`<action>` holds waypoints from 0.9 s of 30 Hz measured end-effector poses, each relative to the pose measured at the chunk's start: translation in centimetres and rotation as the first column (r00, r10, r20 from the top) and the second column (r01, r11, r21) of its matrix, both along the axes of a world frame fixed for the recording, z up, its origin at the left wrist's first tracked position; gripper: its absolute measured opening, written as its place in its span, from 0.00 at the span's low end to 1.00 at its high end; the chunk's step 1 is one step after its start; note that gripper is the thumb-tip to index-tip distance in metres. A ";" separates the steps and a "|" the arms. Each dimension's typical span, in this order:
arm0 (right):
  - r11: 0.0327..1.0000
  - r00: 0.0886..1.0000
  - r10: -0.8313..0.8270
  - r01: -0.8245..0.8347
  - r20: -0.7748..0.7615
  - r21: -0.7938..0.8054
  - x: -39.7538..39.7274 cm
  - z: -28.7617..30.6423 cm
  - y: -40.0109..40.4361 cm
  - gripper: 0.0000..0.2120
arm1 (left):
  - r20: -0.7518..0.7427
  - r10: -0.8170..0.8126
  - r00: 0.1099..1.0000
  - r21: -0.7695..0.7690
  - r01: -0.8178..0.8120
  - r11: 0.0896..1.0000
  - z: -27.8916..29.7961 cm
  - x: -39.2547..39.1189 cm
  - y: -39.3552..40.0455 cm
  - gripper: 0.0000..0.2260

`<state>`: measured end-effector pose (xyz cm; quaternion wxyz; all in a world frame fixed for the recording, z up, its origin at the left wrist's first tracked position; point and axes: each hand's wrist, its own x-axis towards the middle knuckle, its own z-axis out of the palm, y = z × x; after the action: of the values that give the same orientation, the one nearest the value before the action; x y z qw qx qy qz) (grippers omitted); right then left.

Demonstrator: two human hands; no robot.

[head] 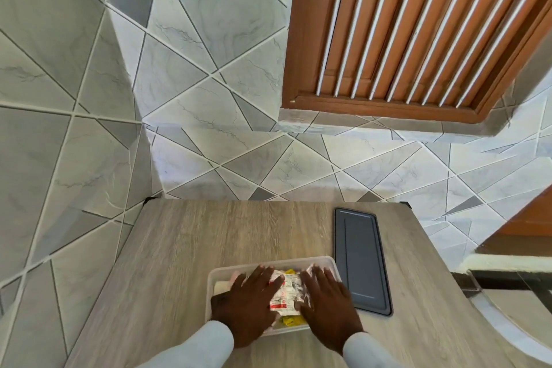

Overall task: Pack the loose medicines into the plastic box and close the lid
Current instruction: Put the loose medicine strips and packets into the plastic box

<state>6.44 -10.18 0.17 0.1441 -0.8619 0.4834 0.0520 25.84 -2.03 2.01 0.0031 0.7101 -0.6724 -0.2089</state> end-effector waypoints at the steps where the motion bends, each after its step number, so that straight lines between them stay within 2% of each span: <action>1: 1.000 1.000 0.005 -0.005 -0.006 -0.009 -0.4 -0.4 -0.5 0.33 | 0.033 -0.002 0.999 -0.029 0.003 1.000 -0.7 -0.2 -0.3 0.28; 3: 0.999 0.999 0.026 -0.026 0.018 -0.023 -1.1 -0.3 -1.0 0.44 | 0.115 -0.005 0.993 -0.141 0.021 0.990 -2.3 0.3 -0.4 0.29; 4: 0.999 0.999 0.035 -0.035 0.003 -0.033 -1.4 -0.6 -1.1 0.46 | 0.146 0.007 0.989 -0.157 0.016 0.988 -2.8 0.7 -0.3 0.29; 6: 0.993 0.996 0.067 -0.072 -0.054 -0.097 -1.4 -1.3 -1.0 0.41 | 0.100 0.025 0.995 -0.105 -0.014 0.994 -3.6 1.4 0.0 0.28; 8: 0.996 0.998 0.062 -0.064 -0.025 -0.062 -0.8 -1.4 -0.9 0.38 | 0.041 0.025 0.999 -0.084 -0.022 0.996 -3.8 1.5 0.4 0.32; 11: 0.996 0.996 0.077 -0.079 0.041 0.042 -0.4 -2.1 -1.0 0.49 | 0.038 0.022 0.999 -0.107 -0.018 0.994 -3.7 1.2 0.5 0.25; 13: 0.998 0.997 0.047 -0.049 0.054 0.030 -0.4 -2.5 -1.1 0.50 | 0.054 0.047 0.997 -0.133 -0.039 0.990 -3.8 0.9 0.6 0.26; 15: 1.000 0.999 0.016 -0.015 0.037 -0.013 -0.3 -1.8 -1.1 0.46 | 0.151 0.056 0.987 -0.165 -0.030 0.986 -3.9 0.6 0.5 0.27; 17: 1.000 1.000 0.002 -0.002 0.007 -0.001 -0.5 -1.9 -1.1 0.37 | 0.222 0.074 0.972 -0.186 -0.033 0.982 -3.6 0.3 0.2 0.25; 21: 0.990 0.998 -0.032 0.038 0.045 -0.135 -1.1 -0.9 -1.7 0.32 | 0.244 0.025 0.970 -0.194 0.023 0.981 -3.7 0.5 -0.5 0.24; 23: 0.980 0.992 -0.060 0.080 0.111 -0.182 -1.8 -0.7 -2.6 0.24 | 0.230 0.038 0.972 -0.191 0.007 0.982 -3.5 0.7 -0.6 0.24; 25: 0.969 0.970 -0.146 0.180 0.193 -0.170 -2.9 -0.3 -3.9 0.17 | 0.198 0.068 0.978 -0.228 -0.021 0.973 -3.2 1.2 -0.7 0.24; 27: 0.927 0.911 -0.336 0.365 0.240 -0.090 -4.5 -0.1 -5.4 0.13 | 0.170 0.110 0.979 -0.250 -0.065 0.966 -3.0 1.8 -0.7 0.24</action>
<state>1.93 -15.56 0.11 0.1462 -0.7690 0.6137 -0.1030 27.65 -2.76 -0.97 0.0378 0.7496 -0.6583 -0.0584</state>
